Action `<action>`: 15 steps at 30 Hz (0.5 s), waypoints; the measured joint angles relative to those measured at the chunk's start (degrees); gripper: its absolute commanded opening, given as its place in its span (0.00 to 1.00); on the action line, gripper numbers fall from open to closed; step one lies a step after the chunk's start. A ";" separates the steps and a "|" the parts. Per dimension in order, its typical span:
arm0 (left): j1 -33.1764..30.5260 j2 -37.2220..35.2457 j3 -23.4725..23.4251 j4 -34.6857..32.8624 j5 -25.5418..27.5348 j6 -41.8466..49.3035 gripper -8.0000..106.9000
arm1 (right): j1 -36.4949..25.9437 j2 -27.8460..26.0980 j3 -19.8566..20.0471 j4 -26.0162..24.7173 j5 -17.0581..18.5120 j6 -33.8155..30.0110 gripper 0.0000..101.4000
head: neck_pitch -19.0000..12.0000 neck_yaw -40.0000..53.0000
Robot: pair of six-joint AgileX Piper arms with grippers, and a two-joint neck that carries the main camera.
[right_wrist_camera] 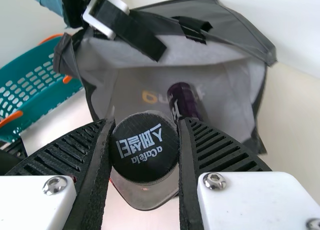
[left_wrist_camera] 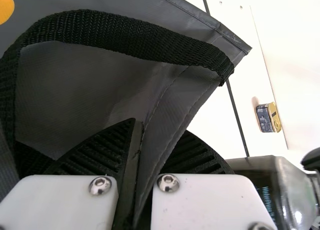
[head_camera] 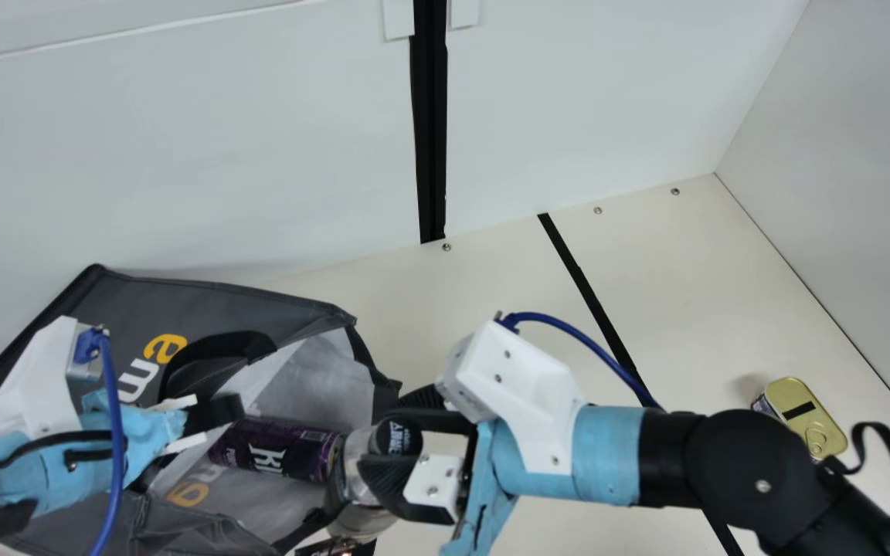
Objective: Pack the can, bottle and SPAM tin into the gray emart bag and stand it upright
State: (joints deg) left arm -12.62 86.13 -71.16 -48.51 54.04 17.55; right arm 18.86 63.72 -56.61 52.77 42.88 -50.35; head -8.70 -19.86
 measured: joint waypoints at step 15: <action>0.00 0.00 0.00 0.00 0.00 0.00 0.00 | 1.83 9.58 -2.82 8.66 -5.89 -9.14 0.00 | 0.00 0.00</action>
State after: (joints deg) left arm -12.62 86.13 -71.16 -48.51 54.04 17.55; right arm 20.69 73.30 -59.42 61.43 36.99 -59.49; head -8.70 -19.86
